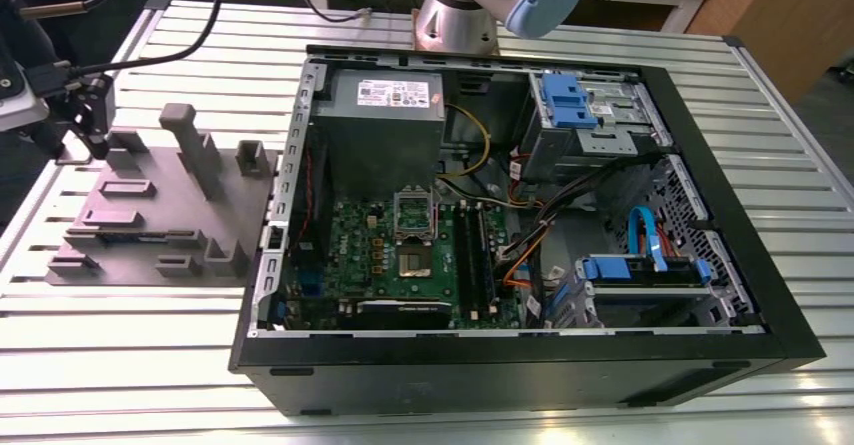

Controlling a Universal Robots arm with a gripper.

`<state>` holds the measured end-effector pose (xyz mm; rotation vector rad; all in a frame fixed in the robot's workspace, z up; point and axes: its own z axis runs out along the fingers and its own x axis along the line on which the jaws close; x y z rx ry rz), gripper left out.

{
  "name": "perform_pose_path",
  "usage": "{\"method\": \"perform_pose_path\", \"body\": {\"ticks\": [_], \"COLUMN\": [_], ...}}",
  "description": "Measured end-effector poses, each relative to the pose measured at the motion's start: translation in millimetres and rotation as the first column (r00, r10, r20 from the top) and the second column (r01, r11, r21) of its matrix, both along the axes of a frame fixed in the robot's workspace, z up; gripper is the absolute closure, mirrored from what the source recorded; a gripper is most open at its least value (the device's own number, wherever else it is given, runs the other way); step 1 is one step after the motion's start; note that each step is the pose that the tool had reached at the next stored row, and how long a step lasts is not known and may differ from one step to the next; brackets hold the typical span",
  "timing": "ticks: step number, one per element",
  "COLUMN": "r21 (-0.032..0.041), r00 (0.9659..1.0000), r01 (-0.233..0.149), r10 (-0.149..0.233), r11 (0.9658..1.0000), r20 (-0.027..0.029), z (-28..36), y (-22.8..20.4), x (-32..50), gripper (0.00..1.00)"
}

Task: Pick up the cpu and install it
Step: 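Pick up the cpu and move it towards the insertion slot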

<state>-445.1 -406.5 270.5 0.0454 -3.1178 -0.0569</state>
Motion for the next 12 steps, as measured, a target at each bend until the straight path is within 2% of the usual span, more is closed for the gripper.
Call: {"method": "perform_pose_path", "body": {"ticks": [12], "r21": [-0.0003], "r00": [1.0], "r01": [0.0], "r10": [0.0], "r11": [1.0], "r20": [0.0], "z": [2.0], "y": [0.0], "x": [0.0], "gripper": [0.53]}}
